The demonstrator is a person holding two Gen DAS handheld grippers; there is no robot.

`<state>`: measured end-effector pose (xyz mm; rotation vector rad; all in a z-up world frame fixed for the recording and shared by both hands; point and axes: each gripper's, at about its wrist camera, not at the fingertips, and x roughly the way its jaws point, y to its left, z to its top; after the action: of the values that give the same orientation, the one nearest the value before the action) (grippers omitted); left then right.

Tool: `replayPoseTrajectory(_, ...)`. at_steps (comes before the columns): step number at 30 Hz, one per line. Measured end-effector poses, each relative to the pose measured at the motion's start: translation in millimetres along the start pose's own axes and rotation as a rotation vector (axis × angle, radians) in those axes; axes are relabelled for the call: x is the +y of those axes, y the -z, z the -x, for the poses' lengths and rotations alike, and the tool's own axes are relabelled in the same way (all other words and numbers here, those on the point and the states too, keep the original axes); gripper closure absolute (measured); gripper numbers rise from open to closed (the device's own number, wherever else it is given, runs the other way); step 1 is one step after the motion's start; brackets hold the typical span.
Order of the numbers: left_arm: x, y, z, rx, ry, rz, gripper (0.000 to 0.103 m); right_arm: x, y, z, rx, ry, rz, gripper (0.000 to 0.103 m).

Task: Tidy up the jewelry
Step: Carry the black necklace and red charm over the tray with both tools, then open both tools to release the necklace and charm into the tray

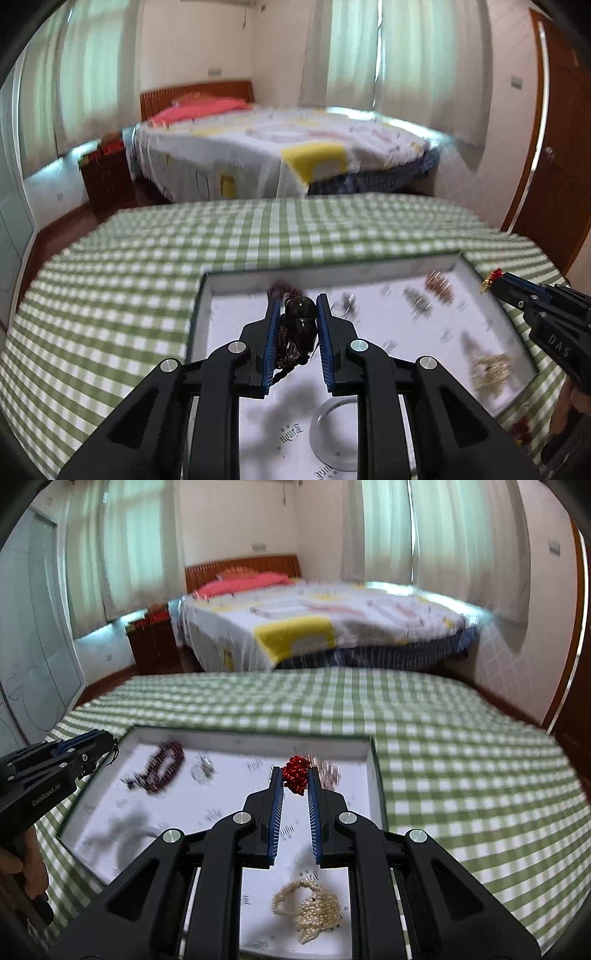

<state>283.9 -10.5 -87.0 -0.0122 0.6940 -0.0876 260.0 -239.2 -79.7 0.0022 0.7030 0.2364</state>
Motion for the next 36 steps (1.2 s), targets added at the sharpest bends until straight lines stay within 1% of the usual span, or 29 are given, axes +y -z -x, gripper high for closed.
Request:
replayPoseTrajectory(5, 4.6, 12.0, -22.1, 0.08, -0.009, 0.015, 0.082, -5.7, 9.1, -28.7, 0.097, 0.005, -0.014, 0.089)
replayPoseTrajectory(9, 5.5, 17.5, -31.7, 0.124, -0.011, 0.015, 0.082, -6.6, 12.1, -36.7, 0.125, 0.006, -0.008, 0.089)
replayPoseTrajectory(12, 4.8, 20.4, -36.3, 0.153, -0.011, 0.017, 0.082, -7.1, 12.8, -41.4, 0.143, 0.004, -0.006, 0.089)
replayPoseTrajectory(18, -2.1, 20.4, -38.9, 0.182, -0.022, -0.006, 0.082, -8.9, 14.3, -43.7, 0.157, 0.005, -0.001, 0.089)
replayPoseTrajectory(24, -1.6, 19.0, -41.0, 0.205, -0.038, -0.005, 0.082, -9.0, 17.5, -46.9, 0.173, 0.008, -0.002, 0.089)
replayPoseTrajectory(27, -1.7, 18.3, -41.2, 0.21, -0.043, -0.008, 0.082, -9.0, 17.8, -45.5, 0.167, 0.012, -0.003, 0.088)
replayPoseTrajectory(30, -2.0, 17.7, -42.1, 0.217, -0.045, -0.001, 0.081, -9.6, 16.7, -43.8, 0.161, 0.015, -0.005, 0.082)
replayPoseTrajectory(31, -2.0, 17.8, -41.9, 0.219, -0.044, 0.001, 0.08, -9.6, 16.3, -42.7, 0.157, 0.018, -0.003, 0.075)
replayPoseTrajectory(32, -1.7, 17.5, -41.9, 0.22, -0.043, 0.001, 0.08, -9.6, 16.0, -41.7, 0.153, 0.02, -0.002, 0.073)
replayPoseTrajectory(34, -1.9, 17.7, -41.8, 0.223, -0.046, -0.001, 0.08, -9.9, 15.8, -40.9, 0.153, 0.02, -0.002, 0.072)
replayPoseTrajectory(35, -2.2, 17.5, -42.0, 0.224, -0.047, -0.001, 0.078, -10.3, 16.0, -40.2, 0.152, 0.02, -0.004, 0.072)
replayPoseTrajectory(36, -2.2, 16.9, -41.7, 0.223, -0.047, -0.001, 0.07, -10.5, 16.1, -39.9, 0.151, 0.019, -0.005, 0.071)
